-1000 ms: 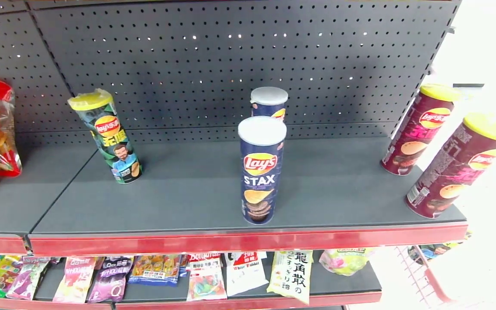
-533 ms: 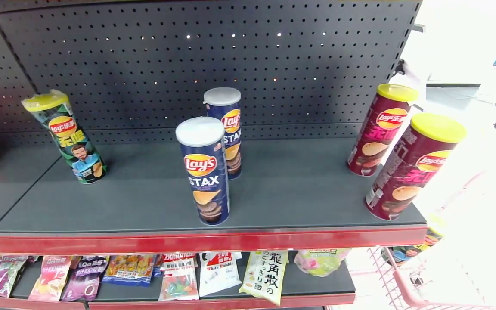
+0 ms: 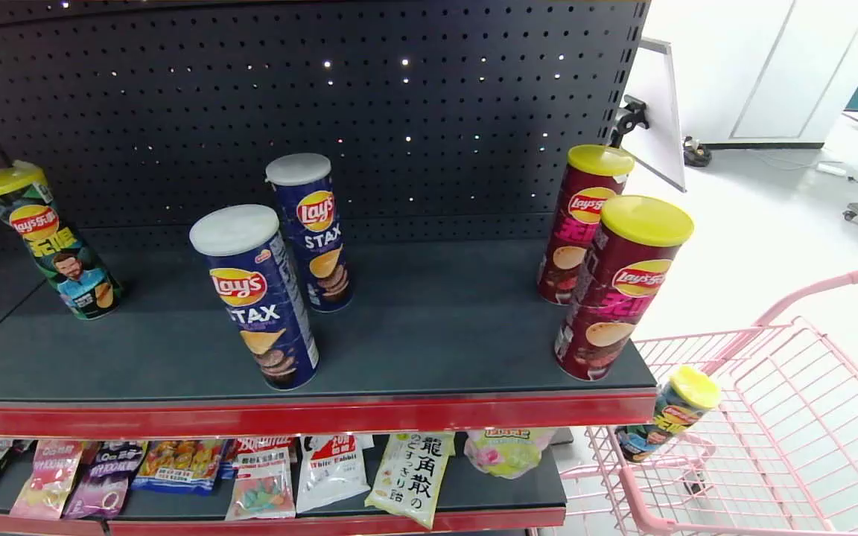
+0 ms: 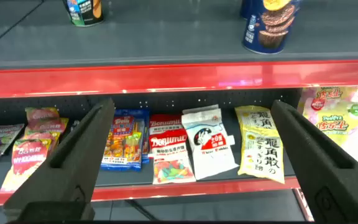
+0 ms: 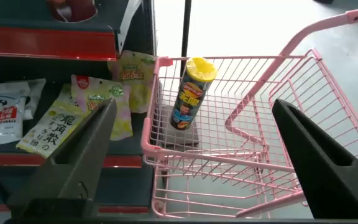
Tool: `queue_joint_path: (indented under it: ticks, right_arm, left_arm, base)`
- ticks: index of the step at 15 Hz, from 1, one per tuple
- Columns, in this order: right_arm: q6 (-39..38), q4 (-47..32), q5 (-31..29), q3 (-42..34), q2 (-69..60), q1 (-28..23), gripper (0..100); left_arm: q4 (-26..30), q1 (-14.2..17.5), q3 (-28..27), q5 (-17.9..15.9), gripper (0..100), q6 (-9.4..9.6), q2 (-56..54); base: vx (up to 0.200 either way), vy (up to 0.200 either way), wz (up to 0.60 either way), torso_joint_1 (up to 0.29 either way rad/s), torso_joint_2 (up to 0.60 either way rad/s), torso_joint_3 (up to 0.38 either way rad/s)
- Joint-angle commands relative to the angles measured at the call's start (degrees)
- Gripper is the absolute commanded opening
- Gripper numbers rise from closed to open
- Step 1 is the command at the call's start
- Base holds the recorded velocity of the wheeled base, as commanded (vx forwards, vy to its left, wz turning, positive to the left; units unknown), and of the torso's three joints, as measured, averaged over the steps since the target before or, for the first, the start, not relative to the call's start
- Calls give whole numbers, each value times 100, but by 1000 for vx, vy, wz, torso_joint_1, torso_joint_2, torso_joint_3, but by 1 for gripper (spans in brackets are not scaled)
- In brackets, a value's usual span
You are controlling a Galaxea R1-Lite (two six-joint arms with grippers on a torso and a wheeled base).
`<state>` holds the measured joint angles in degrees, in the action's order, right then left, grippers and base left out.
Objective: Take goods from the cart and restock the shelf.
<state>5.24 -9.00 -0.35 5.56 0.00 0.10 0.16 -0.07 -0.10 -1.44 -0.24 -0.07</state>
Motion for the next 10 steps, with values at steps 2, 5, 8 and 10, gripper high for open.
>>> queue_joint_path:
  ticks: [2, 5, 8, 10]
  right_arm:
    - [-6, 3, 0, -2, 9, -1, 100]
    - [-23, 12, 0, -2, 9, -1, 100]
    - [-32, 3, -9, -11, 9, -1, 100]
    - [-32, 3, -9, -2, 9, -1, 100]
  left_arm:
    - [2, -1, 1, 12, 100, -2, 7]
    - [2, -1, 1, 12, 100, -11, 7]
    - [2, -1, -8, 12, 100, -2, 7]
    - [2, -1, 1, 12, 100, -2, 7]
  base:
    - [0, 0, 0, 0, 0, 0]
    - [-67, 0, 0, 1, 1, 1]
    - [-133, 0, 0, 3, 2, 0]
    - [0, 0, 0, 0, 0, 0]
